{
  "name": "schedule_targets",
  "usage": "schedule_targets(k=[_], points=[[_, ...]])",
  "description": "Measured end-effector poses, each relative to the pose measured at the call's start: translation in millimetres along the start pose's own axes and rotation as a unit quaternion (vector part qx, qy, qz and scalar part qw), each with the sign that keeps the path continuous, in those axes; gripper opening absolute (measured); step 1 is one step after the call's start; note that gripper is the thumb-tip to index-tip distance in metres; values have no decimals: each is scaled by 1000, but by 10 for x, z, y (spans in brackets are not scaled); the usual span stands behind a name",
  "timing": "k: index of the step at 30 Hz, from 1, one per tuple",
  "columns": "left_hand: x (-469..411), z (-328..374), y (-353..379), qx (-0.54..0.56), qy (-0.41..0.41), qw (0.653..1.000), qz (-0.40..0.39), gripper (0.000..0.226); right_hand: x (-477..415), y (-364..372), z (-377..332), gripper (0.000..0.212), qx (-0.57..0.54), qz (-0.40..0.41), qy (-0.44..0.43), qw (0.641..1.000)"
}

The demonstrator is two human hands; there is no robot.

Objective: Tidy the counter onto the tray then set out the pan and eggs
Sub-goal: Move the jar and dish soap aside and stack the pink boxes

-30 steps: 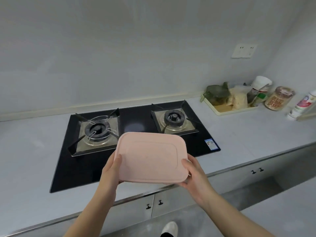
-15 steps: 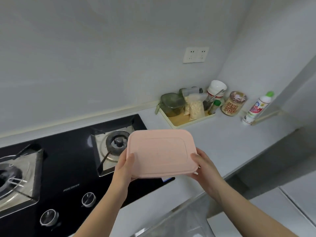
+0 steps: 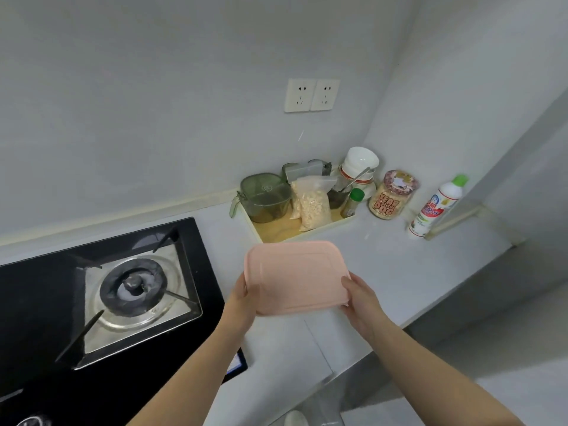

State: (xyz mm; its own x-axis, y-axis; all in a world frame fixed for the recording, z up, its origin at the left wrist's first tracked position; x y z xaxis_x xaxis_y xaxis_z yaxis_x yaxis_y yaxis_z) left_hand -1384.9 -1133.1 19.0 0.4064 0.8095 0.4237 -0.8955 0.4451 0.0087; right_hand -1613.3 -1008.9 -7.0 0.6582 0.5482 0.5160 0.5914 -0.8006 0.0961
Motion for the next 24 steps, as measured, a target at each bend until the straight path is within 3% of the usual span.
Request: schedule_targets(k=[2,6,11,15,20,24], points=[[-140,-104,202,-5,-27,999,32,61,-247,-116,-129,36,27,3,-5,1000],[-347,-218,588,-17,-58,996,63,75,-780,-287,-312,35,62,10,-11,998],[-679,-215,922,-27,-60,993,96,70,-1398,-332,-552,26,116,1,-26,993],[-849,-207,1014,-39,-67,989,129,50,-1708,-325,-595,30,142,-7,-32,989],[-973,-154,989,-71,-64,983,160,63,-1921,-264,-588,31,162,-26,-38,986],[-1038,-160,981,-95,-65,978,174,47,-1989,-241,-614,28,183,-35,-52,981]])
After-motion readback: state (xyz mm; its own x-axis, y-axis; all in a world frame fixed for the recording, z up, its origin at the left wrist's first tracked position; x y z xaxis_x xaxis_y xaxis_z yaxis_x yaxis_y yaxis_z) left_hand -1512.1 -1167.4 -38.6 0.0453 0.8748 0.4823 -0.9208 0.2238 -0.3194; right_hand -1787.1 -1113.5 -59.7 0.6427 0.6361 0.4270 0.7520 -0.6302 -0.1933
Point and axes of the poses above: each hand's wrist, its own x-axis away from the middle knuckle, its own y-axis out of the palm, z = x × y, the point moved 10 cm from there along -x, towards the middle knuckle, and after that the axes turned 3 degrees about z, right-handed, at the moved point
